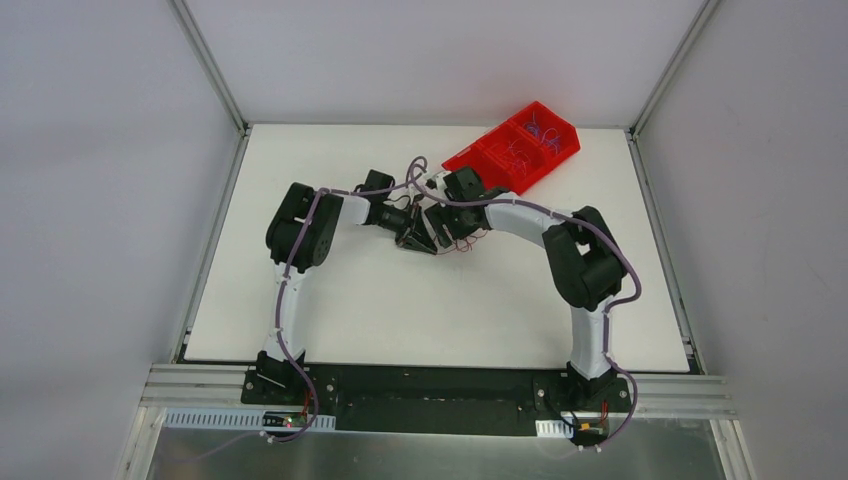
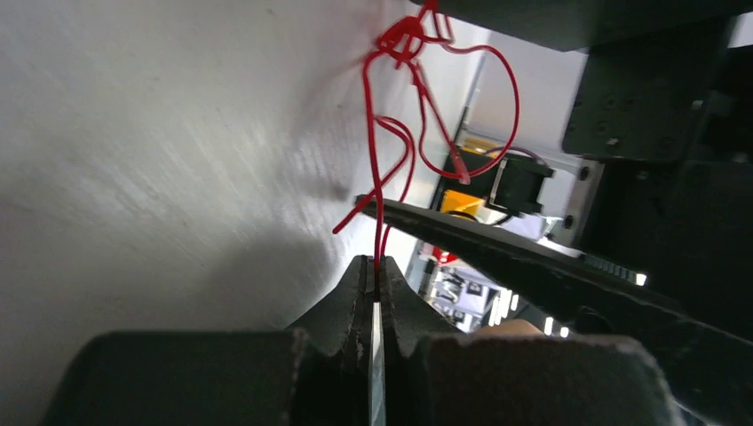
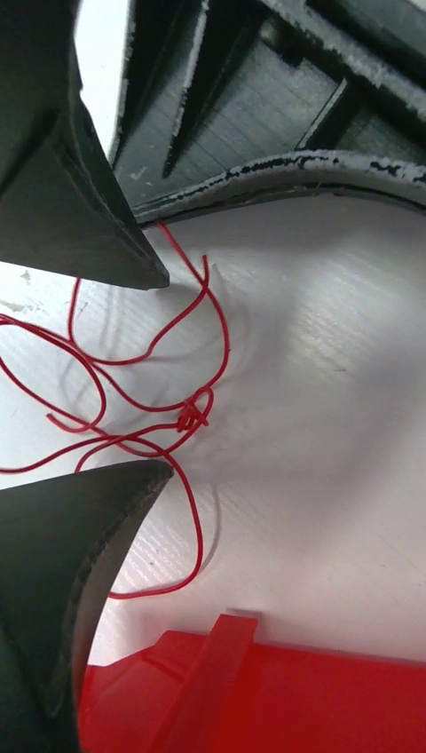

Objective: Untangle the cables

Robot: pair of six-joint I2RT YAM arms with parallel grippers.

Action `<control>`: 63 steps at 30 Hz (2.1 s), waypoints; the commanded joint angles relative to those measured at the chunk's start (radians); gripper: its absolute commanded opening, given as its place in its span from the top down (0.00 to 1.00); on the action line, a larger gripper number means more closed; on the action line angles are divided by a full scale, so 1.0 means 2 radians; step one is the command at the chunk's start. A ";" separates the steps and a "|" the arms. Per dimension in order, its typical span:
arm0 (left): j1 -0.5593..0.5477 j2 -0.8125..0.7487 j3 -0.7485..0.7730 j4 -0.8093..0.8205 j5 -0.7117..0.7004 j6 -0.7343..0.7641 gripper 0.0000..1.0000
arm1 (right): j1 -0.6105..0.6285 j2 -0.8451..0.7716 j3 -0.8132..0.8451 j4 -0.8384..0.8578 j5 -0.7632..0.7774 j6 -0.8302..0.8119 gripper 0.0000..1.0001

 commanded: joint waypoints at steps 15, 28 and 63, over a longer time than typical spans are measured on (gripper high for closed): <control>0.011 0.009 -0.073 0.179 0.009 -0.159 1.00 | 0.009 0.026 -0.036 -0.017 0.000 0.089 1.00; 0.059 -0.119 -0.133 0.125 -0.049 -0.077 0.41 | -0.018 -0.115 -0.034 -0.021 -0.112 0.090 1.00; 0.126 -0.225 -0.136 -0.024 -0.077 0.021 0.28 | -0.155 0.100 0.223 -0.012 0.103 0.367 1.00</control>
